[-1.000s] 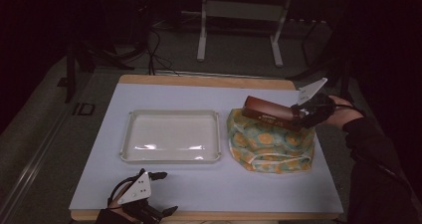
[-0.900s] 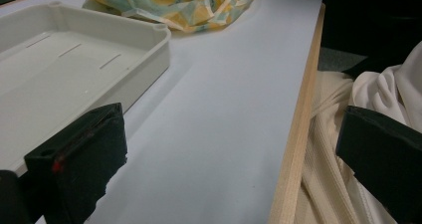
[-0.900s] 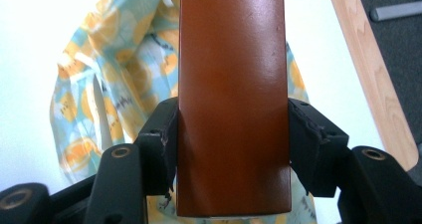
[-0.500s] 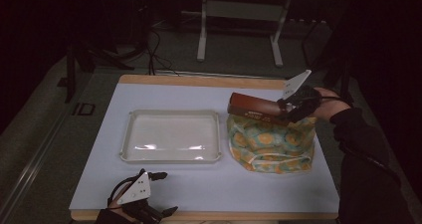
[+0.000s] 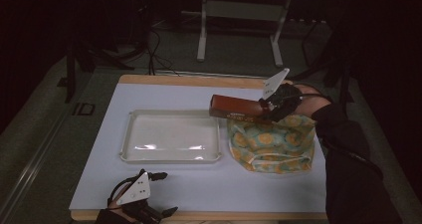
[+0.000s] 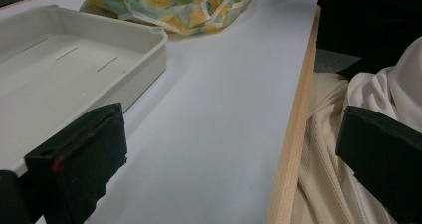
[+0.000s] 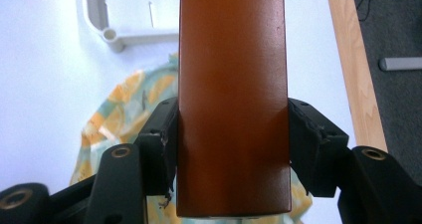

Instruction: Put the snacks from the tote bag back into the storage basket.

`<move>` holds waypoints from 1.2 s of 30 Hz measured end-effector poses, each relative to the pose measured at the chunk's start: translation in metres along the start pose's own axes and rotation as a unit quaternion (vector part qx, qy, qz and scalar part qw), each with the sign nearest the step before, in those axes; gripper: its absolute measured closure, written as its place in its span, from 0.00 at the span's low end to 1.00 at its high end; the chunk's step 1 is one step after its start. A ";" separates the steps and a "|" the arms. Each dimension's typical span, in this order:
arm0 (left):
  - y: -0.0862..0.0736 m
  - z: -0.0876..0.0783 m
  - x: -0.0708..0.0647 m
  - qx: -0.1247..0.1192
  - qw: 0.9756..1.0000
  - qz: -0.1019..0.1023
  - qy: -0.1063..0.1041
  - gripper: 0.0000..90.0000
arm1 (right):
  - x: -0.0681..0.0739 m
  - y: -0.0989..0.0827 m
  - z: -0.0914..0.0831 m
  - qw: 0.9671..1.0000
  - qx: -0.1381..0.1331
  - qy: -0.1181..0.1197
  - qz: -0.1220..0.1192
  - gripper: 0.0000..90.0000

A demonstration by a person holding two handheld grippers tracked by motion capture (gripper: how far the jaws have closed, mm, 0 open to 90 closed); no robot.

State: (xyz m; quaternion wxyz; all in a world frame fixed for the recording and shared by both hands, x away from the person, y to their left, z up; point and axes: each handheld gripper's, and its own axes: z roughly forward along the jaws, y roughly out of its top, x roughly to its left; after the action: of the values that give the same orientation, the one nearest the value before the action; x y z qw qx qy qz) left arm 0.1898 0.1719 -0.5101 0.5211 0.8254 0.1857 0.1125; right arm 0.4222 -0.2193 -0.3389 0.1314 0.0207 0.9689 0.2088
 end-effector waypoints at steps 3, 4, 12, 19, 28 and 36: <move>0.000 0.000 0.000 0.001 1.000 0.001 -0.001 0.00 | 0.001 0.010 0.005 1.000 0.001 0.003 -0.009 0.48; 0.000 0.000 0.000 0.001 1.000 0.001 -0.001 0.00 | 0.002 0.013 0.006 1.000 0.001 0.003 -0.011 0.48; 0.000 0.000 -0.001 0.000 1.000 0.003 -0.002 0.00 | 0.007 0.037 0.019 0.999 -0.004 0.013 -0.032 0.48; 0.000 0.000 -0.002 0.002 1.000 0.005 -0.004 0.00 | 0.012 0.056 0.032 0.998 -0.014 0.015 -0.052 0.48; 0.000 0.000 -0.002 0.001 1.000 0.006 -0.006 0.00 | 0.017 0.079 0.044 0.998 -0.024 0.027 -0.060 0.48; 0.000 0.000 -0.002 0.001 1.000 0.006 -0.007 0.00 | 0.028 0.098 0.057 0.996 -0.041 0.038 -0.067 0.48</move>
State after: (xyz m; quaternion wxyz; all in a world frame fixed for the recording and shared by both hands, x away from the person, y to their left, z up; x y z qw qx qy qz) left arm 0.1877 0.1710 -0.5098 0.5212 0.8277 0.1773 0.1090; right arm 0.4087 -0.1040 -0.3558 0.1087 -0.0574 0.9630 0.2397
